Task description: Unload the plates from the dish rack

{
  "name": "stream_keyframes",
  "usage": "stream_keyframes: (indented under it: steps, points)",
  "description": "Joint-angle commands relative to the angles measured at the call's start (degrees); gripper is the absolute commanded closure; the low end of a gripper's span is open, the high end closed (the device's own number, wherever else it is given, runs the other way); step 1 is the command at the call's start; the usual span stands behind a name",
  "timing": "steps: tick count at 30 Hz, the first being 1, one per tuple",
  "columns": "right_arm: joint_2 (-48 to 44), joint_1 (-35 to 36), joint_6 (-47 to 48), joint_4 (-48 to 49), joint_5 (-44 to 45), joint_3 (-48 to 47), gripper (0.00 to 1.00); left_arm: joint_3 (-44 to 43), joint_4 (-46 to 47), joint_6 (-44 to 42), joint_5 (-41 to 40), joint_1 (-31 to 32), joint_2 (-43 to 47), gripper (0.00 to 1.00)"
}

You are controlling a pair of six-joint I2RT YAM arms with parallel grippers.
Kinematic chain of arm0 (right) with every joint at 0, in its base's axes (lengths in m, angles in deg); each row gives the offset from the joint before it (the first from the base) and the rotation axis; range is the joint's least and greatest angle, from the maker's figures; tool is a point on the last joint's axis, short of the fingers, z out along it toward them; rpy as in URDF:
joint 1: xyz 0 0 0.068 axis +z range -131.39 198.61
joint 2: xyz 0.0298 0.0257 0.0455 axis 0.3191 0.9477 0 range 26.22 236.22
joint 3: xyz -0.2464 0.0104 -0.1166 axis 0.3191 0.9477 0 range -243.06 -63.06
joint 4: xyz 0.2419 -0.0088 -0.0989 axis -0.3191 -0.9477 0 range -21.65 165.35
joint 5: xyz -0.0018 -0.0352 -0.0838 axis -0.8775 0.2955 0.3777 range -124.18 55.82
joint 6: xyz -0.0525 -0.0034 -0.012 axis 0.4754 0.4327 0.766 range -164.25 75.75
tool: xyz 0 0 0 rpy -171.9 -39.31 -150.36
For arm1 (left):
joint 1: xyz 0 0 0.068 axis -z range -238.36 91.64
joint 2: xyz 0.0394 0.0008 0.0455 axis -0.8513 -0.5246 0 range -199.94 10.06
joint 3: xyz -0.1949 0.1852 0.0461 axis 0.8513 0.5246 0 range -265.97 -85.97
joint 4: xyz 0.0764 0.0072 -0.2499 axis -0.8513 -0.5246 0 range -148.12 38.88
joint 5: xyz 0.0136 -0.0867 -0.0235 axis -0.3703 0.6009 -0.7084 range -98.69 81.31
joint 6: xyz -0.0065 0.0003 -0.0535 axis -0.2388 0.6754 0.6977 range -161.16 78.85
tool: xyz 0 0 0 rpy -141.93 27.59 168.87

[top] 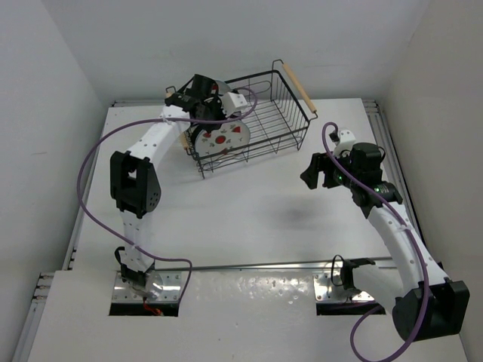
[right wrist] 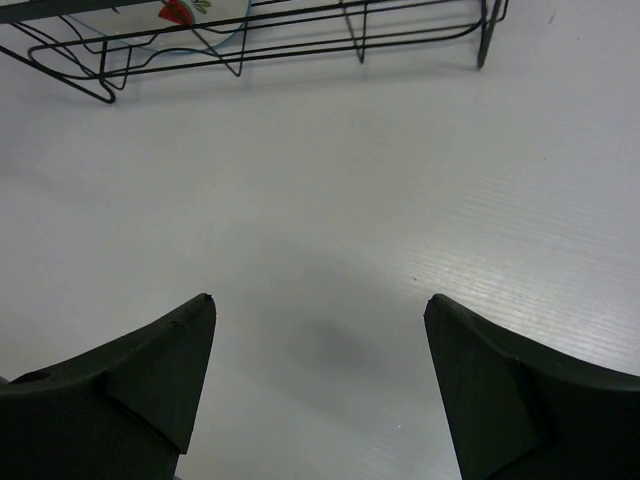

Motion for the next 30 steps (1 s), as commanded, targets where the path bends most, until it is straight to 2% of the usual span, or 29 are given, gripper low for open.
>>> stream_keyframes:
  steps: [1, 3, 8, 18, 30]
  points:
    - [-0.79, 0.46, -0.29, 0.55, 0.53, -0.09, 0.16, 0.40, -2.26, 5.56, 0.54, 0.97, -1.25, 0.95]
    - [-0.79, 0.47, -0.21, 0.73, 0.53, 0.00, 0.16, -0.47, -2.17, 6.08, 0.72, 1.15, -0.64, 1.00]
    - [-0.87, 0.55, -0.12, 0.64, 0.62, 0.00, 0.16, -3.90, -1.12, 6.88, -0.33, 1.24, 0.68, 1.00]
    - [-1.05, 0.99, -0.38, 1.08, 0.62, -0.09, 0.16, -3.99, 1.25, 0.55, -2.62, 1.50, 5.16, 1.00]
    - [-0.87, 2.13, -0.82, 1.34, 1.06, -0.18, 0.16, -3.82, 6.61, -2.18, -4.55, 1.59, 10.62, 1.00]
